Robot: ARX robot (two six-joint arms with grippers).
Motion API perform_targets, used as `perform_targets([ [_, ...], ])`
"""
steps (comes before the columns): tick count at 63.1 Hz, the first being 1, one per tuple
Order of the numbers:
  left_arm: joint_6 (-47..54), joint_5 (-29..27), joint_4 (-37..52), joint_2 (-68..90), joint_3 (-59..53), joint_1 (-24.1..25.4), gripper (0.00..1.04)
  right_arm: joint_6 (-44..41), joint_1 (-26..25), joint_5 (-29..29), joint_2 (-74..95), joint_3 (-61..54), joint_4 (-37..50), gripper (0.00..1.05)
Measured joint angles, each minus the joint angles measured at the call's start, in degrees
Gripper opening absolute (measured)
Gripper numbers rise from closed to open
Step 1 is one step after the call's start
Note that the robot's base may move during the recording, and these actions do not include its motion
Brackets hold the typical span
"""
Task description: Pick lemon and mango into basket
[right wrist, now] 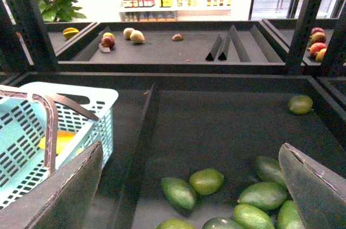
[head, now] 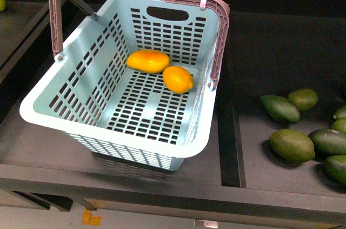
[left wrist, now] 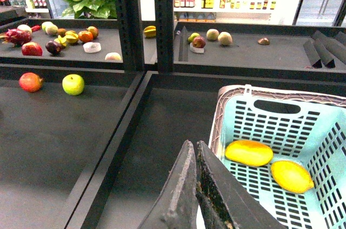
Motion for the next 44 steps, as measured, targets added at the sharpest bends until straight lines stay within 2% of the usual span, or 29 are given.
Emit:
perform_targets([
  [16, 0.0, 0.0, -11.1, -12.4, 0.0, 0.0, 0.03, 0.0, 0.0, 0.0, 0.0, 0.0, 0.0, 0.96],
  [44, 0.0, 0.0, -24.0, -25.5, 0.0, 0.0, 0.03, 0.0, 0.0, 0.0, 0.0, 0.0, 0.0, 0.96],
])
